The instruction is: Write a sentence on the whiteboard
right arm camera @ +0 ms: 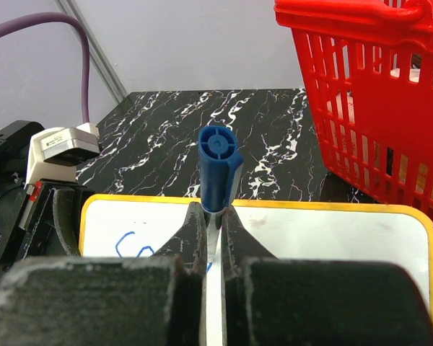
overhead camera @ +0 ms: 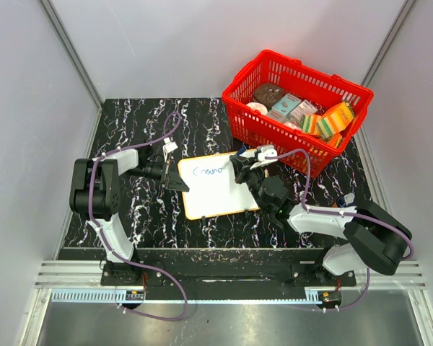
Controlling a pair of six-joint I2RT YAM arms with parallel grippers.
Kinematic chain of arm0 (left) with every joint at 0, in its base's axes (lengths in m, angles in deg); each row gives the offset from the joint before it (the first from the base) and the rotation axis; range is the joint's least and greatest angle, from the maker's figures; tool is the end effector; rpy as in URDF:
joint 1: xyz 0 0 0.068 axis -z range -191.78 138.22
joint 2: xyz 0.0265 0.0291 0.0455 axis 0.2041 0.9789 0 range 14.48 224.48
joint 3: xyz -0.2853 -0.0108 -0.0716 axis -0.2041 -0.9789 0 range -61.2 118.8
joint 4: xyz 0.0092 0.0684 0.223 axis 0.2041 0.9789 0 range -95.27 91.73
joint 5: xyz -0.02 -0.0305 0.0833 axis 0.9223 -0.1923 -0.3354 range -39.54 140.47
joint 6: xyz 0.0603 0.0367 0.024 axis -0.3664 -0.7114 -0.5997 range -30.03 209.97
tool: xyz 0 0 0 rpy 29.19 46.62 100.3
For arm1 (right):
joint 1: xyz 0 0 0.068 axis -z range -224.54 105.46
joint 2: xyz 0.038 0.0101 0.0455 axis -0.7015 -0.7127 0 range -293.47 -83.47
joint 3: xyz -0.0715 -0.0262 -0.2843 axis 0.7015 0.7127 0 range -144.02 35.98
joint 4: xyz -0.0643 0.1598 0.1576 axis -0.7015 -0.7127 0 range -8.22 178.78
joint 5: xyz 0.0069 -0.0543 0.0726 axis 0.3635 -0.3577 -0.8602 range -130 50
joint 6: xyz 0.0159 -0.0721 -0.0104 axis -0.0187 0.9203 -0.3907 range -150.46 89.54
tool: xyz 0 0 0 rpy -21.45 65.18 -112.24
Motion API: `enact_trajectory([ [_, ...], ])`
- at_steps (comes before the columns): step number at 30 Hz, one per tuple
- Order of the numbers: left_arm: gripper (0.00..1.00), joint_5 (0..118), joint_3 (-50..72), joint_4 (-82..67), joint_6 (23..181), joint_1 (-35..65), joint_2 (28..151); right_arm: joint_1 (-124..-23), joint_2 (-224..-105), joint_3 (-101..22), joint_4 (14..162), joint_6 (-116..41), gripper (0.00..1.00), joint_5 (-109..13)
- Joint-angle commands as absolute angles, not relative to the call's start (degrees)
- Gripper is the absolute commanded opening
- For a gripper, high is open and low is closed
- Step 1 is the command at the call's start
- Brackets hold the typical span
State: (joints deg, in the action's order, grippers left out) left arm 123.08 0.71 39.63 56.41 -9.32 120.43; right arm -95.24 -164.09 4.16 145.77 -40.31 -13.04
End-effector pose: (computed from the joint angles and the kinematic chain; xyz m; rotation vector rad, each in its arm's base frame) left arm 0.2936 -0.0724 0.1898 0.7243 2.1776 -1.6188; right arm 0.2048 0.2053 0.2922 -0.1267 1.4597 0.5293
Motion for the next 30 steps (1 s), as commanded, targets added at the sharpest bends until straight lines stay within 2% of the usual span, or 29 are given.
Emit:
enact_trajectory([
  [1,0.0,115.59,1.47,39.29,54.02,-8.61,121.44,-94.64,-162.48,4.77,144.42,-40.04,0.0,-13.11],
  [20,0.0,115.59,1.55,39.29,54.02,-8.61,121.62,-94.73,-161.34,6.8,143.88,-40.57,0.0,-12.14],
  [30,0.0,115.59,1.55,39.37,54.02,-8.61,121.62,-94.64,-156.33,5.66,143.1,-38.81,0.0,-11.09],
])
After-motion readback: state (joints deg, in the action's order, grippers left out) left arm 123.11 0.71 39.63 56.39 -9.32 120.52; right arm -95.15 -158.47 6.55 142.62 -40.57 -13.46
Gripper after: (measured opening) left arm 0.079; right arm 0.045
